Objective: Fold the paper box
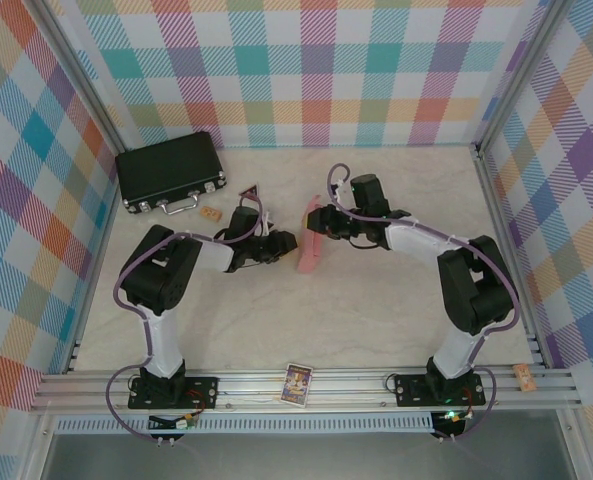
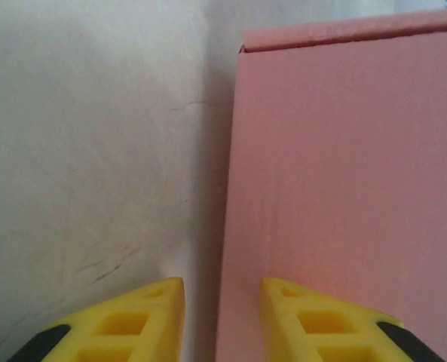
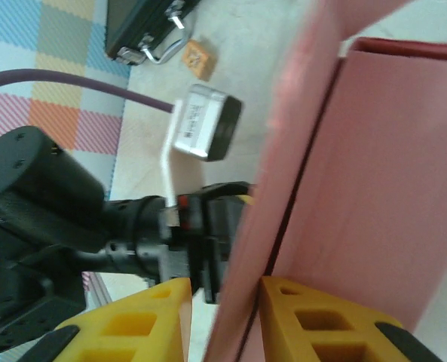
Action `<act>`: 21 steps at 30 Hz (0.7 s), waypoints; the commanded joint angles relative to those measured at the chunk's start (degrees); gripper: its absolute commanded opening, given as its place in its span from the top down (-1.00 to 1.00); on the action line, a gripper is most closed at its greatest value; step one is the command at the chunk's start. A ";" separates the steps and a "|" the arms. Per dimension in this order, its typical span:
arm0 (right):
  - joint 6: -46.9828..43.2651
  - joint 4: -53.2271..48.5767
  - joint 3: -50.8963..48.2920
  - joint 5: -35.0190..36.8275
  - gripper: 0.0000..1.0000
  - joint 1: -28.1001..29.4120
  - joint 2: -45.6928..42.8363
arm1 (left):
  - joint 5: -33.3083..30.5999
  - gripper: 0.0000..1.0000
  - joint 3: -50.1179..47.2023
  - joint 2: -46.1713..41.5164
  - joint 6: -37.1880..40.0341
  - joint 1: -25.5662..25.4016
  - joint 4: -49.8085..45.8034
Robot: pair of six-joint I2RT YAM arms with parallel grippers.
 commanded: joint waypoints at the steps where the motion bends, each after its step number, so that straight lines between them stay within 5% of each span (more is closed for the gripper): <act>1: -2.33 -3.50 3.43 -1.45 0.39 0.77 2.28 | 2.85 0.36 -1.16 0.67 -2.40 -0.56 3.86; 21: -11.08 -17.52 11.90 11.24 0.21 0.59 -1.54 | -1.03 0.37 -1.90 -2.10 -0.80 2.37 -0.26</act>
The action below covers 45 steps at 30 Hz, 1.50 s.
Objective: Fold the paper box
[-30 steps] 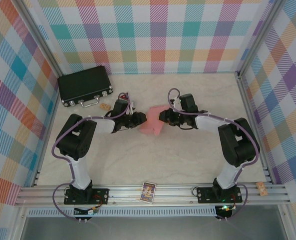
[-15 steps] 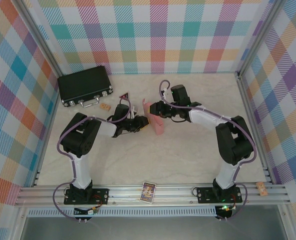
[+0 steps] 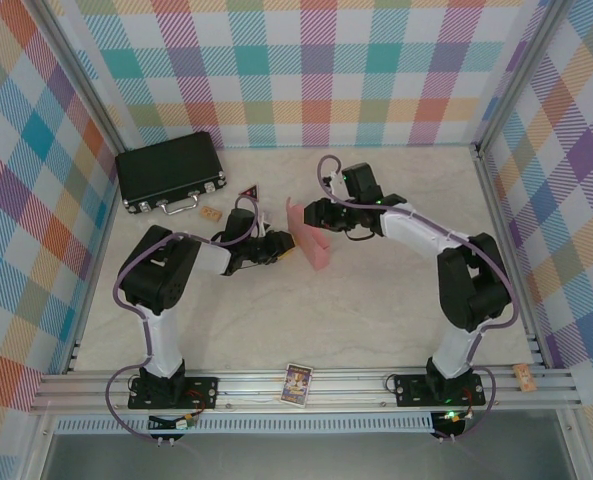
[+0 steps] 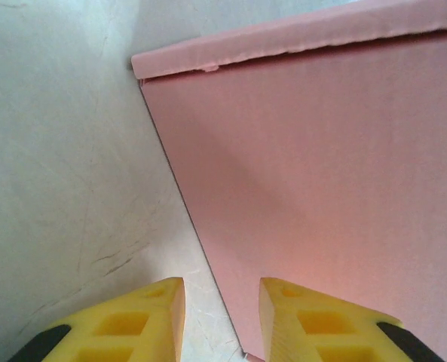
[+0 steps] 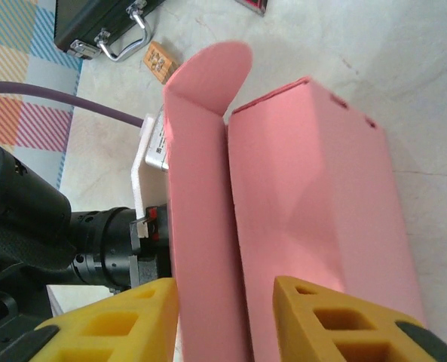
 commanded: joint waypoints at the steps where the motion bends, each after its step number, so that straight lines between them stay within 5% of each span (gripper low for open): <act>1: -2.72 -2.59 2.07 3.17 0.19 -0.84 -2.93 | -2.00 0.37 0.48 -2.24 2.28 0.70 -4.64; 9: -2.59 -2.35 -0.12 6.73 0.12 -3.47 -4.89 | -6.60 0.37 4.01 -3.61 6.31 0.92 -13.32; 13: -3.23 -6.77 -1.04 14.02 0.28 -4.53 -2.28 | -9.51 0.37 6.57 -3.00 7.37 1.01 -16.76; 19: -3.25 -4.86 -4.71 11.82 0.54 -4.29 2.78 | -10.77 0.38 11.91 -0.06 9.34 0.97 -19.65; 34: 5.22 13.45 -19.06 2.14 0.56 1.98 3.05 | -1.43 0.40 22.78 6.67 13.22 0.66 -23.13; 45: 13.59 27.12 -19.42 4.90 0.55 6.39 7.82 | 4.70 0.36 27.99 9.95 15.46 -0.15 -26.32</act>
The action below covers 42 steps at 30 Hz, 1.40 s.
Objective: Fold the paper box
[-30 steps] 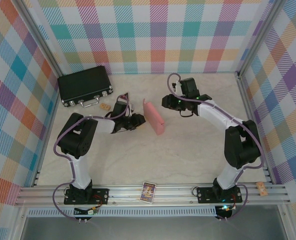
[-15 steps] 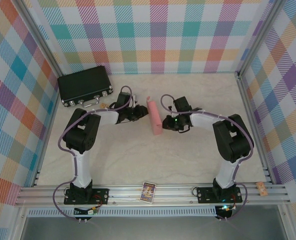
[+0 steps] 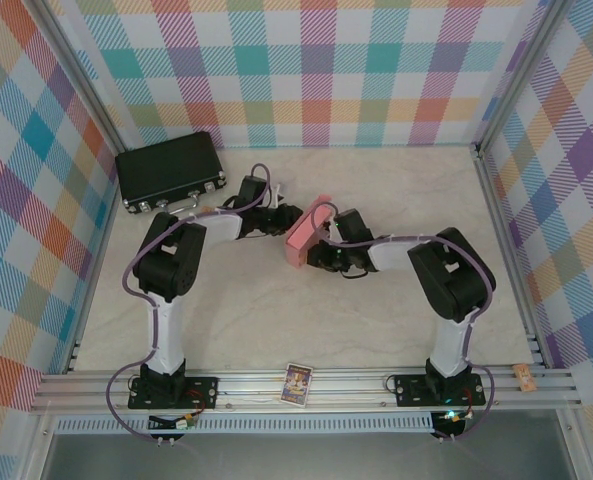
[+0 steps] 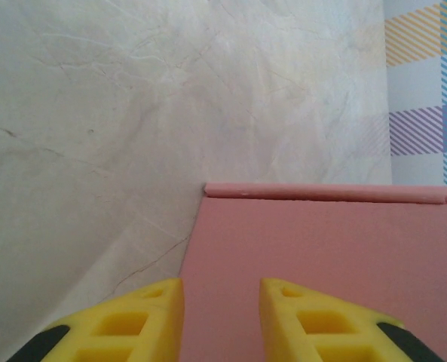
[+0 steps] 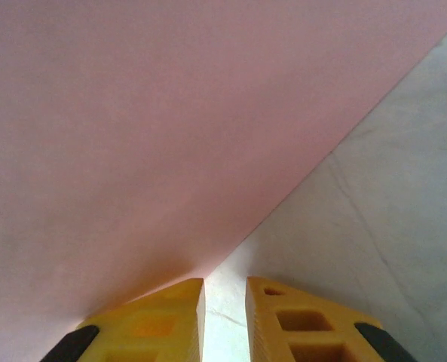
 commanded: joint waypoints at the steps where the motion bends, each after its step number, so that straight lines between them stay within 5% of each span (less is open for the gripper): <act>1: 3.46 5.70 0.39 1.71 0.53 1.63 1.09 | 3.04 0.36 2.54 1.63 2.23 -0.30 -3.65; 13: -1.09 -2.94 -6.82 11.55 0.32 0.11 -11.39 | -3.77 0.29 10.86 -1.00 10.25 2.20 -17.07; 18: -3.05 -3.22 -9.11 7.10 0.27 -3.37 -18.28 | -3.78 0.27 12.70 -3.11 12.90 2.42 -21.22; 22: -2.09 -1.13 -8.40 1.67 -0.04 -4.87 -21.09 | -3.55 0.24 12.44 -4.79 13.46 2.42 -22.01; 26: 5.12 4.29 -7.15 1.43 -0.29 -5.76 -18.91 | -3.28 0.23 11.84 -5.87 13.08 2.40 -21.16; 32: 10.52 13.37 -4.45 -1.69 -0.27 -5.85 -12.91 | -1.41 0.23 11.60 -5.38 13.05 2.42 -20.68; 42: 10.49 10.62 -0.80 -1.04 -0.25 -5.86 -8.93 | 0.68 0.23 11.38 -3.83 12.63 2.33 -19.85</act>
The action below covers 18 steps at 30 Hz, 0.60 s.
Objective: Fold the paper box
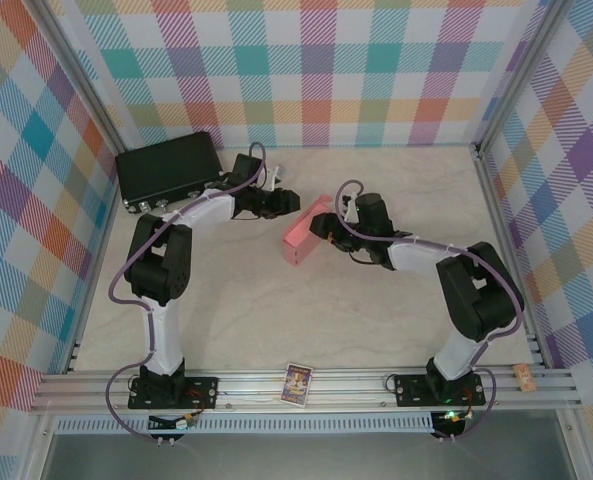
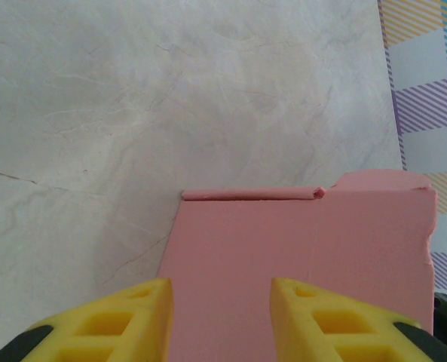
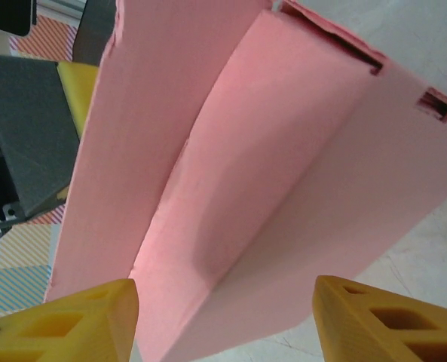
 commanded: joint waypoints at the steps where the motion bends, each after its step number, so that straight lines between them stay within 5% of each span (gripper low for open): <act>1: 1.21 0.75 2.14 -0.28 -0.24 -0.26 2.06 | 2.23 0.23 0.32 0.10 0.59 0.45 0.23; 18: 4.00 -10.93 5.92 10.03 0.05 1.58 5.43 | 3.45 0.22 0.79 -1.75 2.26 0.36 -1.89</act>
